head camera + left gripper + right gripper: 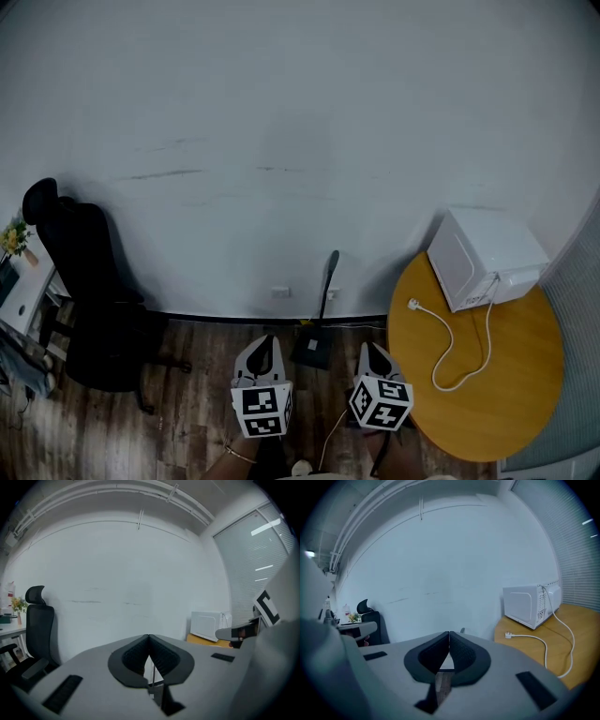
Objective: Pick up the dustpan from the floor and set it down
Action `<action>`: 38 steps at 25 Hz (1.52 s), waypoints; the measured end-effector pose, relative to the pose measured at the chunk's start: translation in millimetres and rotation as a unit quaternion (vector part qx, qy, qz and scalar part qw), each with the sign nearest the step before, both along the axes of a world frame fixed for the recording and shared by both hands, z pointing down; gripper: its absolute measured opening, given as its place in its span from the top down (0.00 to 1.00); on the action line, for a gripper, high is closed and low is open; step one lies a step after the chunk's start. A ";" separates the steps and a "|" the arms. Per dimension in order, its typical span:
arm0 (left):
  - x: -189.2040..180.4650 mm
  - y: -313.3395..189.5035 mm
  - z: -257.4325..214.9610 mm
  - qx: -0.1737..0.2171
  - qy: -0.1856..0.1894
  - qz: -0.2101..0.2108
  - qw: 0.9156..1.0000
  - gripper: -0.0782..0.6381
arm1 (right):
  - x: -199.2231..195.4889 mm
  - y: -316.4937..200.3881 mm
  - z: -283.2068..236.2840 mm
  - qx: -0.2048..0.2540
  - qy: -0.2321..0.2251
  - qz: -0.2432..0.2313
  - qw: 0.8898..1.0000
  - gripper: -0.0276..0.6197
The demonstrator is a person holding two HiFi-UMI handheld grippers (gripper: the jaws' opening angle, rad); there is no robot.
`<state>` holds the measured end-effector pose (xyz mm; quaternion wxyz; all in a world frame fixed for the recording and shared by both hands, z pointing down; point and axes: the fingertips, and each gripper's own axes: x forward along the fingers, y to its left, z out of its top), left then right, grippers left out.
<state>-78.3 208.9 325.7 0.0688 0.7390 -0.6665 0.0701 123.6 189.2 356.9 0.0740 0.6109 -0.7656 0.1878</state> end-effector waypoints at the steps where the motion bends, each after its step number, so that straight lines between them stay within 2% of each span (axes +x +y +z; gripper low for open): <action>1: -0.5 -8.1 1.3 0.001 0.001 0.002 1.000 0.87 | -0.6 -6.0 1.6 -0.001 0.001 0.002 1.000 0.91; 9: -20.9 -90.4 2.4 0.008 0.013 0.021 1.000 0.87 | -21.3 -74.8 -4.0 0.008 0.011 0.018 1.000 0.91; 17: -62.5 -173.1 -20.8 0.031 0.007 0.048 0.998 0.87 | -67.0 -152.1 -28.0 0.030 0.016 0.038 0.999 0.91; 23: -94.3 -218.6 -13.0 0.024 0.007 0.070 0.997 0.87 | -97.2 -193.6 -25.4 0.031 0.021 0.054 0.998 0.91; 27: -111.2 -235.3 0.0 0.009 0.024 0.057 0.998 0.87 | -101.8 -206.8 -17.0 0.018 0.032 0.060 0.998 0.91; 30: -114.8 -237.2 9.6 0.000 0.022 0.057 0.998 0.87 | -102.4 -214.1 -8.0 0.007 0.035 0.060 0.998 0.91; 38: -105.1 -248.8 25.8 -0.019 0.020 0.065 0.997 0.87 | -101.5 -224.7 11.1 -0.018 0.041 0.049 0.998 0.91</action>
